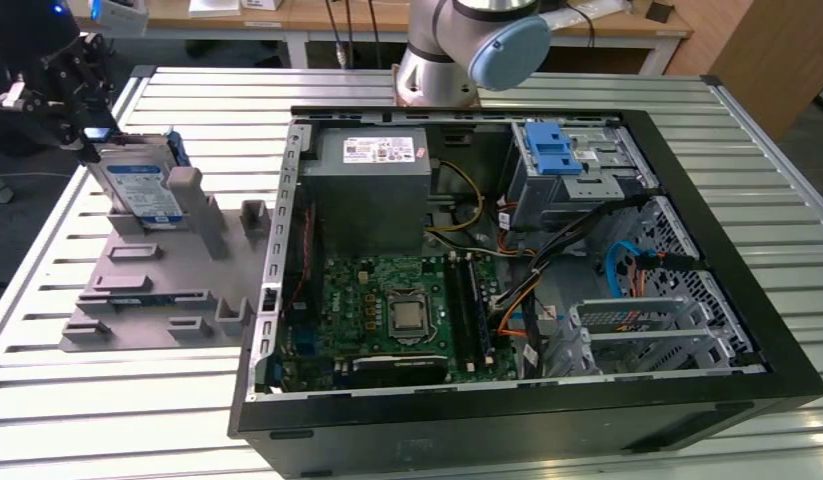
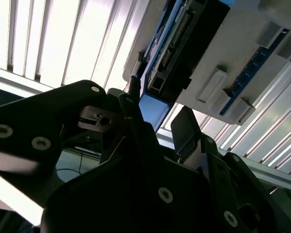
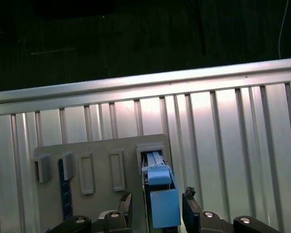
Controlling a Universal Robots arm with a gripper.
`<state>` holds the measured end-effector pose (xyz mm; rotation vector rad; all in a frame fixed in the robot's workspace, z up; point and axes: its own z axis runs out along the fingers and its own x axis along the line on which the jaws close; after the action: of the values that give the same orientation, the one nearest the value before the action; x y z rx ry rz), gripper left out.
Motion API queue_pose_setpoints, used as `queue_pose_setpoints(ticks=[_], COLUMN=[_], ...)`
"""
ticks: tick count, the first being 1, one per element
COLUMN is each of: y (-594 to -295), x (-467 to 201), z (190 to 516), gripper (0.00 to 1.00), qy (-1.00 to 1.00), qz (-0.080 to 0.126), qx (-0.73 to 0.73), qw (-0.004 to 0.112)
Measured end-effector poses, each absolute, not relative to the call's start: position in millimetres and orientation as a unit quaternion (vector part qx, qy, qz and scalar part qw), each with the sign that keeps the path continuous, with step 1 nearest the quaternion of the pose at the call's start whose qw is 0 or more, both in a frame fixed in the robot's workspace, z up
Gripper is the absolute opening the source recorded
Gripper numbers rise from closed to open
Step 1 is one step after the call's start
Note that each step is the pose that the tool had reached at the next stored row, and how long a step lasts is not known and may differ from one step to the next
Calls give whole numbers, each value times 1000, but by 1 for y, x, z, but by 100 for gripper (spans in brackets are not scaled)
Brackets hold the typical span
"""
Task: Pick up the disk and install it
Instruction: 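Pick up the disk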
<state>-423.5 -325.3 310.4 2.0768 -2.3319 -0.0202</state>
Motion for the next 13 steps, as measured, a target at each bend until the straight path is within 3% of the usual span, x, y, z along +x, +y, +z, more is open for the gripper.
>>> queue_pose_setpoints(ticks=[13], y=[-323], x=[-427], z=[298], gripper=[53], qy=[-730], qz=[-6], qx=[683], qw=[10])
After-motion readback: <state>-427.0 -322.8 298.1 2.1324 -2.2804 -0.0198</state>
